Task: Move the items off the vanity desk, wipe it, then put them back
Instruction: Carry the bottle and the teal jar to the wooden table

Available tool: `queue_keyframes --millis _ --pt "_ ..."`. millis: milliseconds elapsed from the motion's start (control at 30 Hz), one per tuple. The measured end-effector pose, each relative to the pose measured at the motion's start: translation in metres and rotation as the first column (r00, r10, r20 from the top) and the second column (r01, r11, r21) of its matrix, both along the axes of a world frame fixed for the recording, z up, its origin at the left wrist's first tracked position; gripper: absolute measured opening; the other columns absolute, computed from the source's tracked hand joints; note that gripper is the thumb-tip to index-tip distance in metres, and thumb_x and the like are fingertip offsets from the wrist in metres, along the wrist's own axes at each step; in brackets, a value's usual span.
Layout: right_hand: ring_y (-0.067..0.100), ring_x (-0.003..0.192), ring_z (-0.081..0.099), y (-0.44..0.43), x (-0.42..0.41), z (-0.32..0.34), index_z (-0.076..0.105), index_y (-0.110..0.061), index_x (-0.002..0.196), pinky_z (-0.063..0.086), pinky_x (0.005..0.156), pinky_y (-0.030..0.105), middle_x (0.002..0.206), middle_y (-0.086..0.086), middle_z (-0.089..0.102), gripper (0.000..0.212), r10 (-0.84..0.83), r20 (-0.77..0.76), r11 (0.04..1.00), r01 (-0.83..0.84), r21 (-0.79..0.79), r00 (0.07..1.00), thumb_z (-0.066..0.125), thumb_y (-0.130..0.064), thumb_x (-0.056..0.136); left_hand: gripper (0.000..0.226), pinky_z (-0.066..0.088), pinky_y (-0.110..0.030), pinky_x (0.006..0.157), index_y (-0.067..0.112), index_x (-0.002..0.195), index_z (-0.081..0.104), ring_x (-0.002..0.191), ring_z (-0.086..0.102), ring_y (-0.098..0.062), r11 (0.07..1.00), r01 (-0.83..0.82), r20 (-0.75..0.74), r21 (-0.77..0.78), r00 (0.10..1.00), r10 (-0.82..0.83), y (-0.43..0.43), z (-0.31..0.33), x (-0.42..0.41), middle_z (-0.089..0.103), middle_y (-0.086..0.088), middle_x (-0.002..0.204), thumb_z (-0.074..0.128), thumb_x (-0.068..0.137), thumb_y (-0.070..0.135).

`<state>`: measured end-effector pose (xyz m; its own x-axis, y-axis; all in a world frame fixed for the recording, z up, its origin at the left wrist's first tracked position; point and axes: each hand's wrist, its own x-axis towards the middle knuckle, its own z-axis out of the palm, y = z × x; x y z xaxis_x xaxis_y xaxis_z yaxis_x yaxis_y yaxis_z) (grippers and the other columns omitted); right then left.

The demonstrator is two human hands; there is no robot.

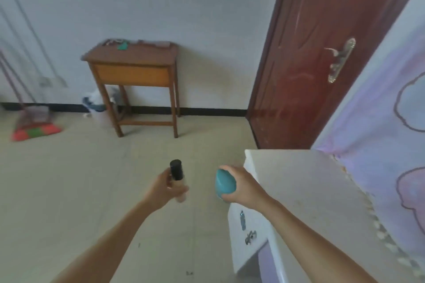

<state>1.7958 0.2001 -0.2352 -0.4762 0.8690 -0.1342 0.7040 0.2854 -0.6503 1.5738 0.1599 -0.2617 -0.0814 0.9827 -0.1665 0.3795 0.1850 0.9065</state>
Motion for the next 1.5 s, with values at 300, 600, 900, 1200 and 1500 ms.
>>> queue_keyframes --millis 300,600,900,1200,1500 --pt "0.008 0.104 0.044 0.001 -0.206 0.020 0.037 -0.031 0.134 0.035 0.086 0.014 0.115 -0.009 0.036 0.071 0.310 -0.008 0.948 -0.308 0.082 0.951 0.070 -0.022 0.072 0.056 0.045 -0.040 0.073 0.012 0.081 0.050 0.075 0.054 -0.024 0.934 -0.357 0.032 0.001 0.933 0.357 -0.071 0.019 -0.198 0.056 -0.009 0.080 0.063 0.037 0.044" --pt "0.014 0.108 0.046 -0.008 -0.340 0.017 0.037 -0.030 0.134 0.037 0.083 0.016 0.118 -0.006 0.038 0.071 0.317 -0.017 0.946 -0.314 0.083 0.948 0.072 -0.024 0.072 0.032 0.044 -0.031 0.072 0.012 0.091 0.051 0.080 0.055 -0.022 0.915 -0.384 -0.015 0.124 0.921 0.388 -0.079 0.040 -0.333 0.056 -0.002 0.082 0.074 0.069 0.017" --pt "0.012 0.106 0.046 0.039 -0.410 0.009 0.038 -0.032 0.133 0.036 0.078 0.012 0.117 -0.008 0.039 0.069 0.336 0.050 0.941 -0.337 0.029 0.941 0.072 -0.024 0.073 0.025 0.046 -0.037 0.078 0.017 0.090 0.051 0.082 0.057 -0.021 0.906 -0.412 0.023 0.092 0.911 0.412 -0.047 0.017 -0.403 0.058 -0.001 0.084 0.071 0.076 0.011" --pt "0.010 0.107 0.043 0.168 -0.529 0.015 0.035 -0.033 0.135 0.037 0.082 0.017 0.120 -0.008 0.037 0.071 0.382 -0.019 0.924 -0.381 0.037 0.924 0.072 -0.024 0.074 0.030 0.048 -0.034 0.077 0.020 0.092 0.052 0.083 0.058 -0.017 0.891 -0.445 -0.054 0.094 0.891 0.450 0.063 0.035 -0.503 0.059 0.003 0.085 0.073 0.071 0.021" --pt "0.010 0.106 0.043 0.288 -0.629 0.015 0.036 -0.032 0.134 0.039 0.085 0.019 0.120 -0.006 0.037 0.072 0.464 -0.040 0.886 -0.464 0.023 0.885 0.072 -0.023 0.073 0.030 0.043 -0.025 0.066 0.027 0.084 0.052 0.076 0.056 -0.013 0.823 -0.552 -0.025 0.132 0.828 0.560 0.173 0.038 -0.591 0.060 0.005 0.082 0.069 0.077 0.003"
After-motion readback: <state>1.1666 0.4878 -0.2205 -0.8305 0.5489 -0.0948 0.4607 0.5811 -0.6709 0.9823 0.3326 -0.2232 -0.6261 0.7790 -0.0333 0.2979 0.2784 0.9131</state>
